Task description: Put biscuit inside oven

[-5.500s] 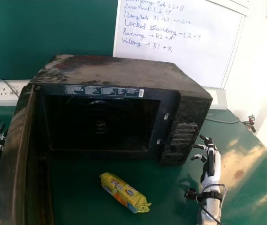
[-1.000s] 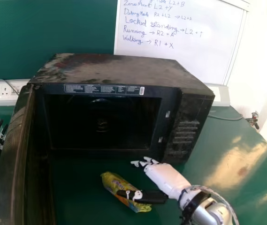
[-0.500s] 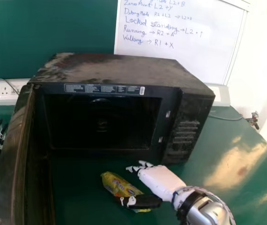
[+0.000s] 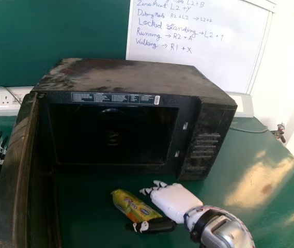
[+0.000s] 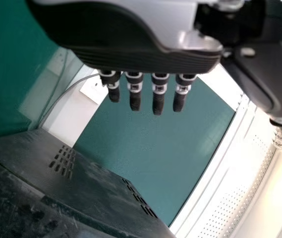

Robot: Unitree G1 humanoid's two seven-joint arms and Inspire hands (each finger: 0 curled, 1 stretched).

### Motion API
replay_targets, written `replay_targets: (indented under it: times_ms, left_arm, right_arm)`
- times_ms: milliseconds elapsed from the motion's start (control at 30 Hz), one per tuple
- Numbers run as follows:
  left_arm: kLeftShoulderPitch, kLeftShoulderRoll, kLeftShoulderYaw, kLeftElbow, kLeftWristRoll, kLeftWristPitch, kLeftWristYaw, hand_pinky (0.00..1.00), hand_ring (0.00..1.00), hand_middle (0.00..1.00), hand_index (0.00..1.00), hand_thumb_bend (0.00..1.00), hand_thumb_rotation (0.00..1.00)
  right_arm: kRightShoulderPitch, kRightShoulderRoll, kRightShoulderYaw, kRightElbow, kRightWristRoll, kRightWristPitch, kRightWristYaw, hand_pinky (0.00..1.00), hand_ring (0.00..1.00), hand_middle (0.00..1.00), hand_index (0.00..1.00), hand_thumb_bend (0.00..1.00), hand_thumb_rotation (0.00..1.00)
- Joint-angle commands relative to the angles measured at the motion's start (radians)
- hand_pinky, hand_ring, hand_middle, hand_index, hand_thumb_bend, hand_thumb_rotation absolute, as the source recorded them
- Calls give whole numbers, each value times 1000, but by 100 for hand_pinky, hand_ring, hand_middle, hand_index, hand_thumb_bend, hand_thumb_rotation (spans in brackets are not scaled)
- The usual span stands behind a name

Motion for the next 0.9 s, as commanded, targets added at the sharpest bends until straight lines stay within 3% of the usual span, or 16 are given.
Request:
replay_targets:
  times_ms: [0, 133, 467, 667, 867]
  left_arm:
    - [39, -43, -5, 23, -1, 18, 8, 38, 59, 71, 89, 10, 0]
    - [40, -46, -6, 18, 1, 19, 15, 34, 57, 71, 88, 10, 0]
    - [36, -45, -5, 29, 6, 6, 13, 36, 58, 71, 87, 11, 0]
    - [39, -45, -7, 22, 1, 16, 8, 32, 57, 71, 89, 11, 0]
    - [39, -47, -5, 22, 4, 7, 14, 35, 57, 71, 88, 11, 0]
  right_arm:
    - [-22, -7, 4, -5, 4, 0, 15, 59, 81, 87, 93, 100, 64]
    - [-30, -16, 6, 0, -6, -11, 20, 59, 81, 87, 93, 100, 64]
    - [-31, -5, 29, 14, -70, 9, 33, 59, 82, 89, 94, 100, 64]
    - [-14, 2, 50, 26, -152, 10, -13, 57, 80, 87, 92, 100, 67]
    - [-14, 34, 86, 28, -233, 41, 24, 58, 82, 88, 93, 100, 64]
